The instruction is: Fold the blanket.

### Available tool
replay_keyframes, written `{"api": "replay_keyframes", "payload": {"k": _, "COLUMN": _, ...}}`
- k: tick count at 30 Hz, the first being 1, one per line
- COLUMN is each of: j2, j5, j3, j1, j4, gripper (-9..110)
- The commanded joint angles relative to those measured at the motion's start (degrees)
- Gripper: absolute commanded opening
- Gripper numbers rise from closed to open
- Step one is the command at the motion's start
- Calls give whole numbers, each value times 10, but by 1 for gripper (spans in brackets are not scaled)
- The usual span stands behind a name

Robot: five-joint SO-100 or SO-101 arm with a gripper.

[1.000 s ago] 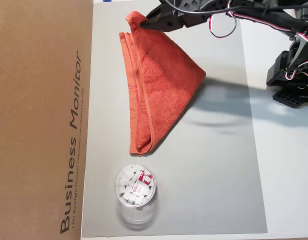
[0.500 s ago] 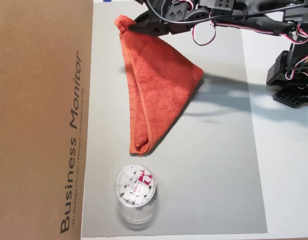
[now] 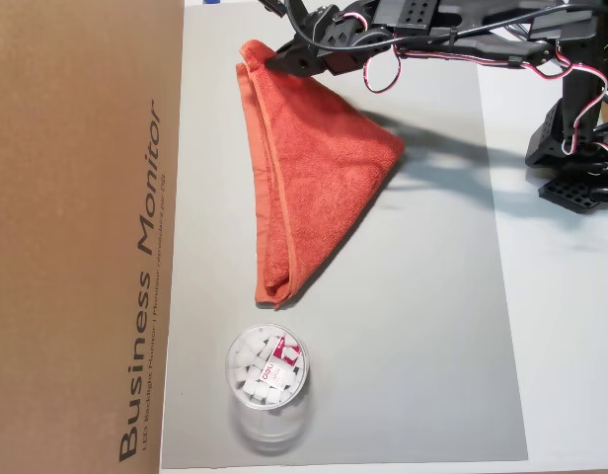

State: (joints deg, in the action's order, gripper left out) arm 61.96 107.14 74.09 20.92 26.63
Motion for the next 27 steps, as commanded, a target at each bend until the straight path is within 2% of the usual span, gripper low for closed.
{"api": "replay_keyframes", "payload": {"k": 1, "j2": -8, "j5": 47, "j3": -34, "j1": 8, "j4": -9, "gripper": 0}}
{"api": "replay_keyframes", "payload": {"k": 6, "j2": -45, "j5": 123, "j3": -57, "j1": 11, "j4": -9, "gripper": 0}}
{"api": "replay_keyframes", "payload": {"k": 19, "j2": -92, "j5": 234, "j3": -76, "j1": 37, "j4": -9, "gripper": 0}}
{"api": "replay_keyframes", "payload": {"k": 27, "j2": -92, "j5": 241, "j3": -71, "j1": 45, "j4": -3, "gripper": 0}}
